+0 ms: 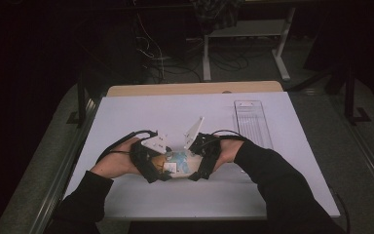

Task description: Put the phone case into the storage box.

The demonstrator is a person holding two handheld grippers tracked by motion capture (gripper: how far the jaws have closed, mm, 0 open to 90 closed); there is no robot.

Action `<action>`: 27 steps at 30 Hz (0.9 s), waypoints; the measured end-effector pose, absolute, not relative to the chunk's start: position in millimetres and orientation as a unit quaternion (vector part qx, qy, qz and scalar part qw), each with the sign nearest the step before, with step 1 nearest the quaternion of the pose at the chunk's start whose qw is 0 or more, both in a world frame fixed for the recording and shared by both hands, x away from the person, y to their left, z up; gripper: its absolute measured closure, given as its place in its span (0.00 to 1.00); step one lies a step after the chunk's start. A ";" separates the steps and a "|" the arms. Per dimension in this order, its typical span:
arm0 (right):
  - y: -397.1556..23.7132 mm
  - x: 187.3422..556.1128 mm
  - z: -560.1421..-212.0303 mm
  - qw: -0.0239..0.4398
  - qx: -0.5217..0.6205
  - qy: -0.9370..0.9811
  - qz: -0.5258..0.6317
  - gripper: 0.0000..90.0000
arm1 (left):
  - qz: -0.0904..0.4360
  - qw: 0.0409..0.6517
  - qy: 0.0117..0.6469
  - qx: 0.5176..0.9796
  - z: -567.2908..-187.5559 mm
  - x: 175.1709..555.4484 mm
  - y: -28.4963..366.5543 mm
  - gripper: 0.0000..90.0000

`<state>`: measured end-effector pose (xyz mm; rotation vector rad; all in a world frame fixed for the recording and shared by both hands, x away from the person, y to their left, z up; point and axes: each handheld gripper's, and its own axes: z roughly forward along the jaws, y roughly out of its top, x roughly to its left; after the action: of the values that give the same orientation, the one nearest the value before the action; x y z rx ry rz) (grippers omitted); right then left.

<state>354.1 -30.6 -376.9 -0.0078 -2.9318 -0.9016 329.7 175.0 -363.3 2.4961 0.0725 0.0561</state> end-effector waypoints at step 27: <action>-29.7 350.7 -380.2 0.032 0.003 -0.962 -0.270 0.11 | 0.026 0.304 0.010 0.952 -367.2 327.7 171.1 0.12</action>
<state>350.7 -29.7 -380.2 0.0086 -2.9643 -0.8309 327.7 171.1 -367.2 2.5235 0.0271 0.0698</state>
